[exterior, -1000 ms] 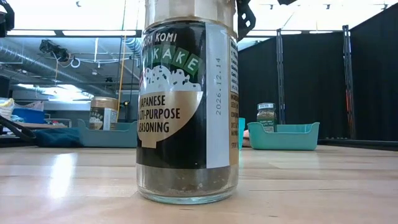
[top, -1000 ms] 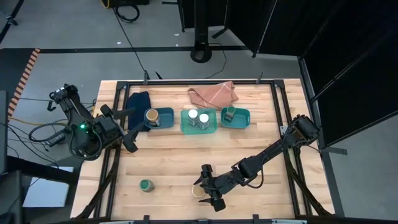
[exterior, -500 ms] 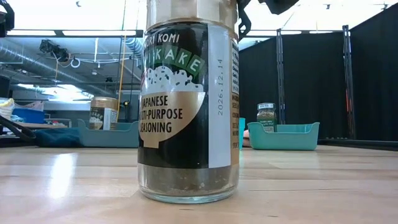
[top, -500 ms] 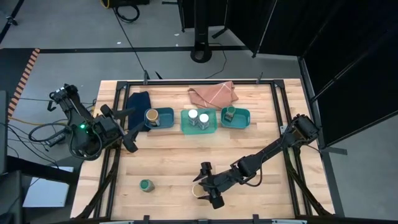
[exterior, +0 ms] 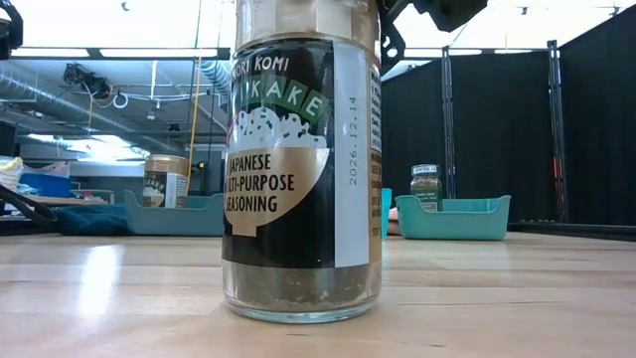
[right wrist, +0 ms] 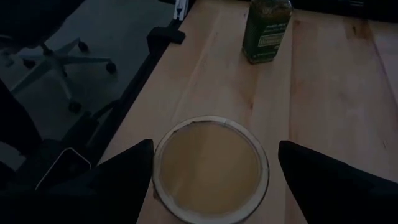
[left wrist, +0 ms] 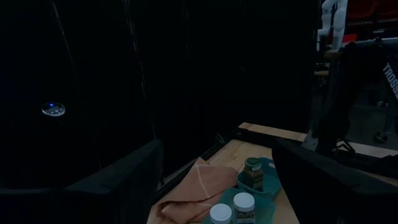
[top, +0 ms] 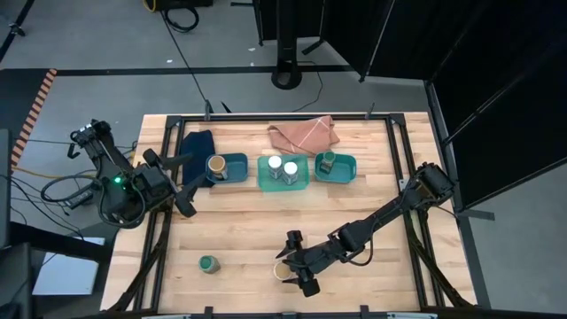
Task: Sort spices by type
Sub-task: Put the gold seasoning bottle into the blue bin
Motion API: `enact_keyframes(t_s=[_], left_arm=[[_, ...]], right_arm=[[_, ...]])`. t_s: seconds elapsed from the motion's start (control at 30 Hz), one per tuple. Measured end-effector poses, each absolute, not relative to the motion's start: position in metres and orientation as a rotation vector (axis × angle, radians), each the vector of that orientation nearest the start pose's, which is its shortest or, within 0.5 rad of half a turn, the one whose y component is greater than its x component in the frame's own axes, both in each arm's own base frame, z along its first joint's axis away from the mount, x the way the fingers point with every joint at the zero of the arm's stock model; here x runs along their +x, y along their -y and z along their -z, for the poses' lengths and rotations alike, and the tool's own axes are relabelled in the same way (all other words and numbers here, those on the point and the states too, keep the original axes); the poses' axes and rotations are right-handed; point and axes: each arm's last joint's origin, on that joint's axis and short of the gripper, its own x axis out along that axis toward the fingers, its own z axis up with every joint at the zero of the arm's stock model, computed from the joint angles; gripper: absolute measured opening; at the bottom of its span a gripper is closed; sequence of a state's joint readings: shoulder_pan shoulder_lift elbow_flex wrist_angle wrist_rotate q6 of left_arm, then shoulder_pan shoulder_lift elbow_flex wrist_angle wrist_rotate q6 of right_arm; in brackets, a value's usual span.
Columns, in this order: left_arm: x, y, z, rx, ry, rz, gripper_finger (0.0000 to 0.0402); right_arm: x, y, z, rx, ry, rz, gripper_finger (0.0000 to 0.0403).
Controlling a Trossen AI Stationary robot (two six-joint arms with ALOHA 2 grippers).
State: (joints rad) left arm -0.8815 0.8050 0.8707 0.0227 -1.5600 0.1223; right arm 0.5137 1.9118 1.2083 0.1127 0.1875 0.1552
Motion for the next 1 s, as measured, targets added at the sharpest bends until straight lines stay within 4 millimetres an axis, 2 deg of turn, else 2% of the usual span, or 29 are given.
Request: enact_keyframes(t_s=[0.3,0.63,1.0], left_arm=[[0.115,0.094,-0.376,0.033,-0.010,-0.678,0.0308],[0.115,0.094,-0.376,0.029,-0.009,-0.679,0.0308],[0.115,0.094,-0.376,0.021,-0.006,-0.678,0.0308]], right_arm=[[0.363,-0.199,-0.186,-0.080,-0.578,-0.279,0.0352],[0.374,-0.204,-0.164,-0.042,-0.540,-0.326,0.0351],[0.375,-0.204,-0.164,-0.037,-0.532,-0.323,0.0317]])
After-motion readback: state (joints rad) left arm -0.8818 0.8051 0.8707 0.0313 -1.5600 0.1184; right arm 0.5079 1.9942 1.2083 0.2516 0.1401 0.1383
